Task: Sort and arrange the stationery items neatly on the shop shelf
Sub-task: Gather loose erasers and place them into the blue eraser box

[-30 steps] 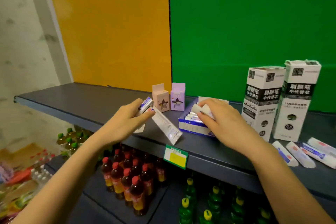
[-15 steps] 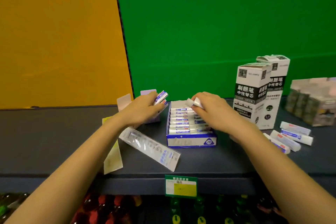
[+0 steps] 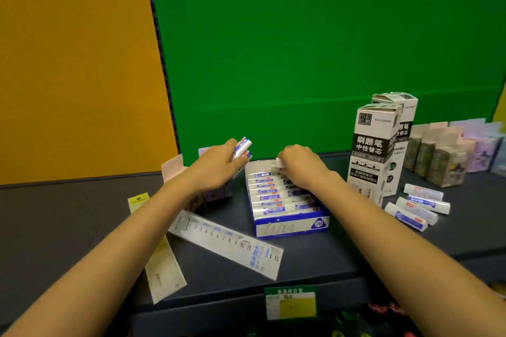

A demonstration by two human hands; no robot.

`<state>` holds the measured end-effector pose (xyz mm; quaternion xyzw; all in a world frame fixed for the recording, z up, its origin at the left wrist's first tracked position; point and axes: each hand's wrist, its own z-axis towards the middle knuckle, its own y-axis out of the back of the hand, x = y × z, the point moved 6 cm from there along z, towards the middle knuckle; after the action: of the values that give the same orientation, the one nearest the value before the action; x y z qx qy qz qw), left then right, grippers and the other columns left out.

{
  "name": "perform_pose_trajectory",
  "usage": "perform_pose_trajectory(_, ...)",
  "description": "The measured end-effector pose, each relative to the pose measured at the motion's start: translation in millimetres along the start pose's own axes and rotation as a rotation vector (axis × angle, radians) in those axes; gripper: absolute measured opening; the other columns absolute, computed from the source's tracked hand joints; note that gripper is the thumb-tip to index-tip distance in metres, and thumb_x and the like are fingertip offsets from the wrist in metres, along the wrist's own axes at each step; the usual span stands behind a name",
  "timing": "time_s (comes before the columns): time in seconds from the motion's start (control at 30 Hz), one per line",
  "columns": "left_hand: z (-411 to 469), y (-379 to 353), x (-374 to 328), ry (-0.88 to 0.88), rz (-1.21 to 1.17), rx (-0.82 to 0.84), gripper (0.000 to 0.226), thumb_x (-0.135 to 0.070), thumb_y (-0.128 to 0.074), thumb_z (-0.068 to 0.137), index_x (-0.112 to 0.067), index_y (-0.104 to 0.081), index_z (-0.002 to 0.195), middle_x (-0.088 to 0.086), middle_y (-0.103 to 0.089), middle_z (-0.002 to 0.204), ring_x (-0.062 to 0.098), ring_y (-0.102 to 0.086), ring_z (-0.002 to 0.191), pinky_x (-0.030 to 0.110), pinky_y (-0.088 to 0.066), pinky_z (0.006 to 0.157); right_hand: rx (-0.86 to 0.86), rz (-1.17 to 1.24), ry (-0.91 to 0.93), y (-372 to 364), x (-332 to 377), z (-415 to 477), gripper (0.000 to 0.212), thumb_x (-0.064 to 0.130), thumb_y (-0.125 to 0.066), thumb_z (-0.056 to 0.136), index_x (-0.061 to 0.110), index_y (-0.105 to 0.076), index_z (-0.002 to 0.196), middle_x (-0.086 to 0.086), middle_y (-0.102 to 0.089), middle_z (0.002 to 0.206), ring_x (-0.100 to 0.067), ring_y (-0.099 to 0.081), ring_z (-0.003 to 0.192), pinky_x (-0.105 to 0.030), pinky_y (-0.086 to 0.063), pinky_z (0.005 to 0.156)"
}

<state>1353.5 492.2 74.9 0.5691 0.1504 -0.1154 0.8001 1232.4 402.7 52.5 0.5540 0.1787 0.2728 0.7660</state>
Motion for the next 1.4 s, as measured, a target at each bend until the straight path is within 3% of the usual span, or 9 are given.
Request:
perform_pose_trajectory(0.17,0.7,-0.1,8.3,-0.025,-0.008,-0.012,0.024,-0.031,-0.042,0.095,-0.008,-0.038,0.087,0.000,-0.043,0.068,0.016,-0.037,0.059,0.028,-0.027,0.051,-0.027,-0.060,0.022,-8.2,-1.9,6.6,0.016,0.004,-0.053,0.089,-0.001,-0.063,0.101,-0.018,-0.062,0.108,-0.036,-0.060,0.099,-0.037,-0.047,0.076)
perform_pose_trajectory(0.43,-1.3,-1.6,11.2,-0.058,0.020,-0.024,0.024,-0.033,-0.042,0.095,-0.011,-0.037,0.085,-0.004,-0.040,0.068,0.011,-0.035,0.058,0.025,-0.026,0.051,-0.059,-0.042,0.069,-11.5,-2.3,12.9,0.024,-0.004,-0.049,0.085,0.001,-0.066,0.101,-0.017,-0.064,0.105,-0.035,-0.061,0.094,-0.036,-0.045,0.071)
perform_pose_trajectory(0.63,-3.1,-1.8,9.5,-0.062,0.023,-0.033,0.024,-0.032,-0.042,0.095,-0.012,-0.036,0.085,-0.005,-0.039,0.067,0.010,-0.034,0.057,0.025,-0.026,0.051,0.005,-0.001,0.109,-12.6,-6.5,15.1,0.017,0.003,-0.052,0.086,0.002,-0.066,0.095,-0.016,-0.064,0.102,-0.035,-0.061,0.094,-0.035,-0.043,0.068)
perform_pose_trajectory(0.77,-5.1,0.1,10.4,-0.057,-0.009,-0.057,0.025,-0.031,-0.043,0.095,-0.011,-0.035,0.083,-0.002,-0.041,0.067,0.012,-0.034,0.057,0.025,-0.026,0.051,-0.039,0.079,0.101,4.2,-6.8,12.4,0.016,0.023,-0.051,0.092,0.008,-0.054,0.091,-0.017,-0.063,0.099,-0.033,-0.059,0.089,-0.033,-0.038,0.066)
perform_pose_trajectory(0.87,-6.6,2.0,10.5,-0.055,-0.022,-0.069,0.025,-0.031,-0.044,0.095,-0.011,-0.035,0.083,-0.002,-0.042,0.066,0.012,-0.034,0.057,0.025,-0.027,0.051,0.107,0.268,0.087,-1.5,-0.9,15.7,0.037,0.039,-0.040,0.095,0.006,-0.046,0.110,-0.012,-0.054,0.098,-0.029,-0.051,0.089,-0.034,-0.037,0.071)
perform_pose_trajectory(0.97,-8.9,2.8,10.7,-0.055,-0.019,-0.075,0.024,-0.031,-0.044,0.094,-0.012,-0.035,0.082,-0.002,-0.041,0.066,0.012,-0.035,0.057,0.026,-0.027,0.051,0.200,0.390,0.131,-8.1,9.8,19.8,0.035,0.028,-0.029,0.099,0.001,-0.044,0.113,-0.015,-0.053,0.106,-0.027,-0.048,0.094,-0.034,-0.034,0.076)
perform_pose_trajectory(1.13,-13.2,5.4,13.7,-0.047,0.004,-0.090,0.024,-0.031,-0.044,0.095,-0.012,-0.036,0.082,-0.004,-0.039,0.066,0.011,-0.033,0.057,0.024,-0.026,0.051,0.145,0.326,0.280,-9.4,22.0,24.4,0.029,0.021,-0.045,0.095,0.007,-0.059,0.117,-0.013,-0.060,0.119,-0.027,-0.054,0.109,-0.032,-0.040,0.090)
perform_pose_trajectory(1.27,-14.3,6.0,15.4,-0.036,0.017,-0.089,0.023,-0.032,-0.043,0.094,-0.011,-0.039,0.085,-0.005,-0.041,0.068,0.011,-0.035,0.058,0.024,-0.028,0.052,0.082,0.289,0.306,-12.8,20.9,26.0,0.026,0.025,-0.060,0.086,0.019,-0.063,0.112,-0.003,-0.068,0.113,-0.022,-0.061,0.103,-0.039,-0.050,0.089)
perform_pose_trajectory(1.4,-14.2,4.3,16.6,-0.033,0.026,-0.080,0.023,-0.032,-0.043,0.095,-0.011,-0.039,0.086,-0.004,-0.042,0.069,0.011,-0.036,0.058,0.025,-0.028,0.052,0.052,0.340,0.311,-11.0,22.1,27.1,0.028,0.017,-0.070,0.079,0.015,-0.062,0.106,-0.005,-0.069,0.106,-0.020,-0.064,0.096,-0.033,-0.051,0.086)
